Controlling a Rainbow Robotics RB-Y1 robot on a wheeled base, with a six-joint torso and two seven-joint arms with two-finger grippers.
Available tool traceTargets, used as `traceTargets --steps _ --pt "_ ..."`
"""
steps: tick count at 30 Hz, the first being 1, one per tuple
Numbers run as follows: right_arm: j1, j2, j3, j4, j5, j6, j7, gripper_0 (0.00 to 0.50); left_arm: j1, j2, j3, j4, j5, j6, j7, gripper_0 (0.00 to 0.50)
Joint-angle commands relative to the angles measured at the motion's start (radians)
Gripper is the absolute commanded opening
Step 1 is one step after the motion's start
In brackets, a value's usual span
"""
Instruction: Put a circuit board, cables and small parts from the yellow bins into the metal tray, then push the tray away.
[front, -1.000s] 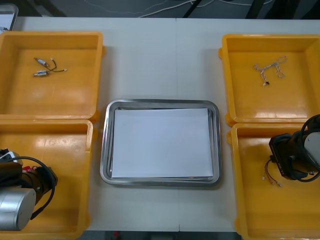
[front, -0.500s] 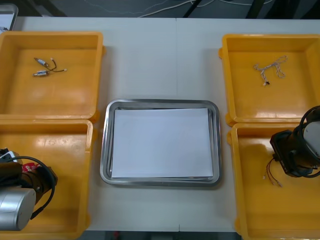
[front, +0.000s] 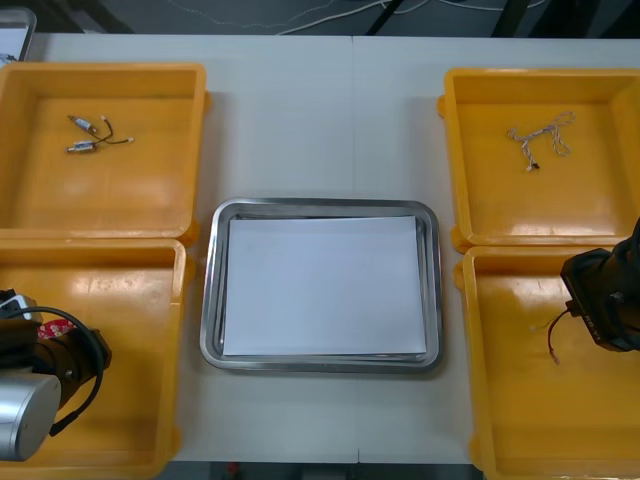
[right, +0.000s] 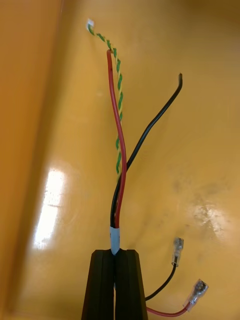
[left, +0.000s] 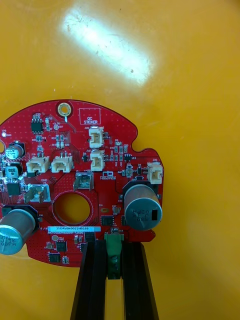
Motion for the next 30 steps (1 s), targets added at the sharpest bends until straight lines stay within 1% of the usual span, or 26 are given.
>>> traceTargets --steps 1,3,8,12,17,21,25,30 --pt "-0.016 0.009 -0.062 -0.081 -0.017 0.058 0.073 0.000 -0.036 0.076 0.030 -0.066 0.059 0.033 -0.115 0.000" --pt "-0.016 0.009 -0.076 -0.105 -0.021 0.090 0.081 0.000 -0.050 0.088 0.042 -0.076 0.084 0.055 -0.146 0.000" --pt "-0.011 0.009 -0.108 -0.159 -0.026 0.090 0.098 0.000 -0.087 0.108 0.068 -0.102 0.143 0.116 -0.196 0.000" --pt "0.000 0.007 -0.124 -0.202 -0.029 0.090 0.113 0.000 -0.119 0.122 0.068 -0.135 0.159 0.170 -0.207 0.000" --pt "0.038 0.007 -0.127 -0.268 -0.034 0.090 0.141 0.000 -0.171 0.128 0.067 -0.170 0.195 0.260 -0.218 0.000" --pt "0.093 0.007 -0.128 -0.355 -0.055 0.090 0.238 0.000 -0.220 0.133 0.067 -0.204 0.243 0.340 -0.224 0.000" --pt "0.133 0.007 -0.127 -0.423 -0.069 0.090 0.317 0.000 -0.253 0.136 0.061 -0.225 0.283 0.392 -0.218 0.000" --pt "0.152 0.007 -0.127 -0.474 -0.139 0.090 0.388 0.000 -0.299 0.144 0.031 -0.236 0.303 0.446 -0.208 0.000"
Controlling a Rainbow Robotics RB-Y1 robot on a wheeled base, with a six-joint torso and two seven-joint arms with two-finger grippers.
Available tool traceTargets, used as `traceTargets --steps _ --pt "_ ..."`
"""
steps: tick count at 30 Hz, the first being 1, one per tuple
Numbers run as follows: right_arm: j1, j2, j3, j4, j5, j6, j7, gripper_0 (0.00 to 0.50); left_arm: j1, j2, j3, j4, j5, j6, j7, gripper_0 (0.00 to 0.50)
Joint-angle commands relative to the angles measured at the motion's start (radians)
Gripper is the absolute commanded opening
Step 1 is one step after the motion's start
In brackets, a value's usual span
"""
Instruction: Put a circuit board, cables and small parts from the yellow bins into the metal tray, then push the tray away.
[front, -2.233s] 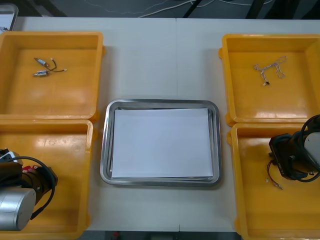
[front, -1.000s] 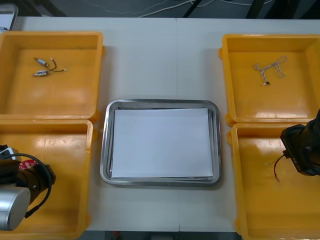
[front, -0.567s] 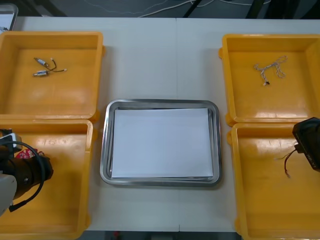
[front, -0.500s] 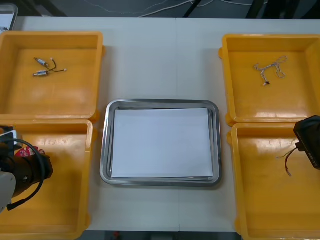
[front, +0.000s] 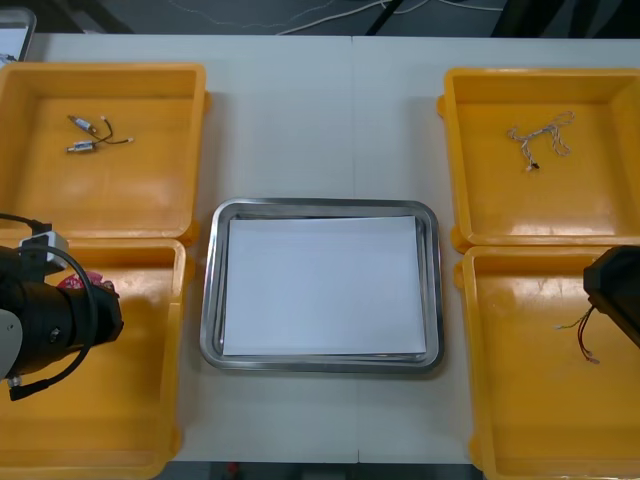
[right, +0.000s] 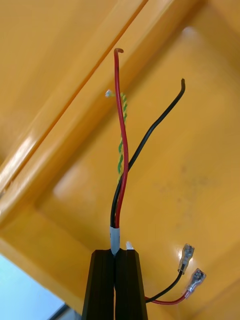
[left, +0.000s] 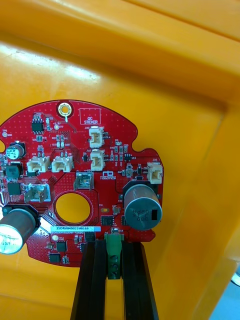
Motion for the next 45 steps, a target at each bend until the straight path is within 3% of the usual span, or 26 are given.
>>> traceTargets --steps 1,9,14,21,31,37,45 --pt "0.033 0.007 -0.029 -0.065 -0.054 0.006 0.083 0.000 -0.063 0.048 -0.015 -0.050 0.020 0.040 -0.022 0.000" --pt "0.044 0.006 -0.029 -0.097 -0.091 0.006 0.244 0.000 -0.146 0.062 -0.031 -0.072 0.113 0.129 -0.002 0.000" --pt "0.044 -0.010 -0.030 -0.098 -0.107 0.006 0.353 0.000 -0.206 0.065 -0.043 -0.084 0.163 0.129 0.021 0.000" --pt "0.042 -0.065 -0.030 -0.098 -0.193 0.006 0.475 0.000 -0.311 0.118 -0.143 -0.108 0.171 0.129 0.131 0.000" --pt "0.042 -0.117 -0.030 -0.098 -0.298 0.006 0.531 0.000 -0.391 0.154 -0.246 -0.102 0.185 0.129 0.177 0.000" --pt "0.028 -0.152 -0.030 -0.098 -0.357 0.006 0.553 0.000 -0.457 0.186 -0.324 -0.099 0.240 0.129 0.285 0.000" --pt "-0.019 -0.178 -0.027 -0.098 -0.405 0.006 0.580 0.000 -0.494 0.186 -0.419 -0.093 0.226 0.129 0.337 0.000"
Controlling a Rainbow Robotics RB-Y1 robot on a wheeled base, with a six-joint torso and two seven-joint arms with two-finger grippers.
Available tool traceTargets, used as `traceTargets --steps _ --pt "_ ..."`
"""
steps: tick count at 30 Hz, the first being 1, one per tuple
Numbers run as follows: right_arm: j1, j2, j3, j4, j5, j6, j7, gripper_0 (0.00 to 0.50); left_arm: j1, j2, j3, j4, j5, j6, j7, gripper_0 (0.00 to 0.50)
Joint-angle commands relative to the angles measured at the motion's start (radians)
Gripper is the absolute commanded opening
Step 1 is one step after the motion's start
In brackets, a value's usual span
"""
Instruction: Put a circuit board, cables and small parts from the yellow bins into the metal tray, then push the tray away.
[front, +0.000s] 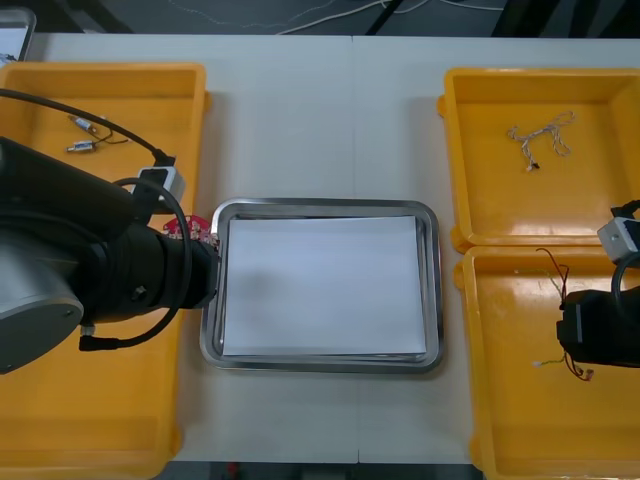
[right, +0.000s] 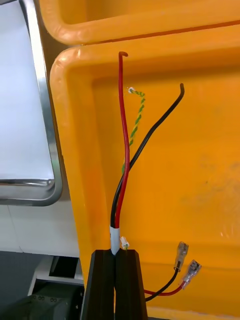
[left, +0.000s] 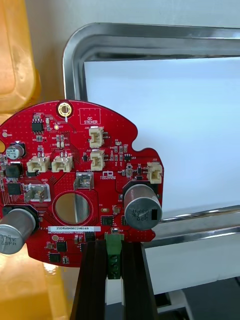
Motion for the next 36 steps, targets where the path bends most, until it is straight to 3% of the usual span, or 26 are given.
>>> traceTargets --steps 1,6,12,18,36 --pt "-0.049 -0.043 -0.027 -0.033 -0.027 0.004 0.049 0.000 -0.051 0.030 -0.070 -0.026 -0.008 0.007 0.078 0.000" --pt "-0.092 -0.043 -0.027 -0.033 -0.053 0.004 0.061 0.000 -0.091 0.032 -0.181 0.002 -0.063 0.007 0.141 0.000" --pt "-0.104 -0.043 -0.025 -0.033 -0.056 0.004 0.066 0.000 -0.091 0.024 -0.234 0.060 -0.080 0.007 0.144 0.000" --pt "-0.106 -0.043 -0.024 -0.033 -0.050 0.004 0.075 0.000 -0.093 -0.004 -0.306 0.092 -0.143 0.007 0.146 0.000" --pt "-0.106 -0.043 -0.021 -0.033 -0.044 0.004 0.076 0.000 -0.107 -0.054 -0.401 0.187 -0.182 -0.072 0.110 0.000"
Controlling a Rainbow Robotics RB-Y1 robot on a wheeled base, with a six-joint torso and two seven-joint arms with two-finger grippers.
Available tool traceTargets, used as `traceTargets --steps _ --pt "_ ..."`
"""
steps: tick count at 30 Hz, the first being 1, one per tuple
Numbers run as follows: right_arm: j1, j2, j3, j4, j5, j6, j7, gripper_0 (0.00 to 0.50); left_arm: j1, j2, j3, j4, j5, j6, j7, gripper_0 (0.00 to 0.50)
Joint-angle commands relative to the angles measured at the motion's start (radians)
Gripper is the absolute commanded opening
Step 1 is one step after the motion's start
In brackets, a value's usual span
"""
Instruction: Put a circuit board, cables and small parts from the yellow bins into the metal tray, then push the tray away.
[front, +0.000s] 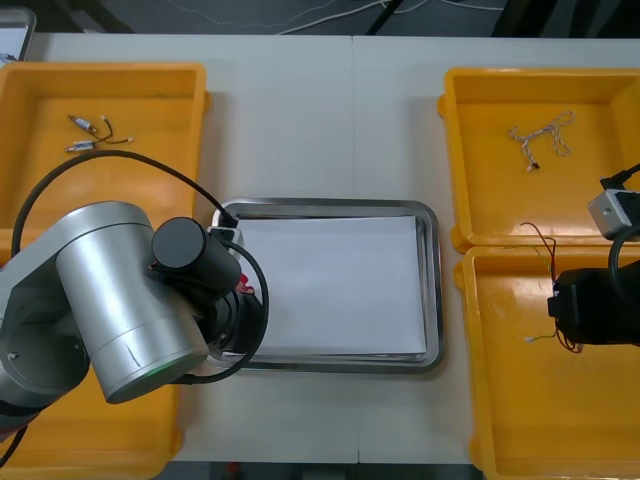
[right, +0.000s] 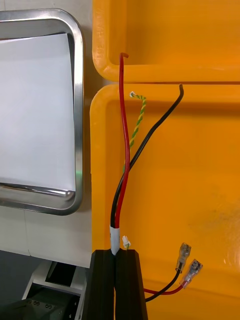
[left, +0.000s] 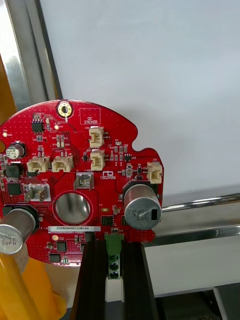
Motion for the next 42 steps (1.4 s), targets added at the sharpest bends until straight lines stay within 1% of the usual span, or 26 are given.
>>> traceTargets --steps 1,5,15,20,23,31,42 --pt "-0.018 -0.031 -0.021 -0.032 0.002 0.004 0.054 0.000 -0.046 -0.039 -0.046 0.010 -0.017 -0.042 0.039 0.000" --pt "-0.018 -0.031 -0.021 -0.032 0.002 0.004 0.054 0.000 -0.046 -0.041 -0.064 0.027 -0.019 -0.084 0.028 0.000" --pt "-0.018 -0.031 -0.021 -0.032 0.002 0.004 0.054 0.000 -0.051 -0.039 -0.104 0.075 -0.046 -0.125 0.001 0.000" --pt "-0.018 -0.031 -0.021 -0.032 0.002 0.004 0.054 0.000 -0.052 -0.035 -0.130 0.089 -0.042 -0.185 0.009 0.000" --pt "-0.018 -0.031 -0.021 -0.032 0.002 0.004 0.054 0.000 -0.051 -0.036 -0.144 0.101 -0.048 -0.204 0.004 0.000" --pt "-0.018 -0.031 -0.021 -0.032 0.002 0.004 0.054 0.000 -0.046 -0.045 -0.184 0.130 -0.100 -0.219 0.002 0.000" --pt "-0.018 -0.031 -0.021 -0.032 0.002 0.004 0.054 0.000 -0.037 -0.045 -0.199 0.168 -0.118 -0.265 0.005 0.000"
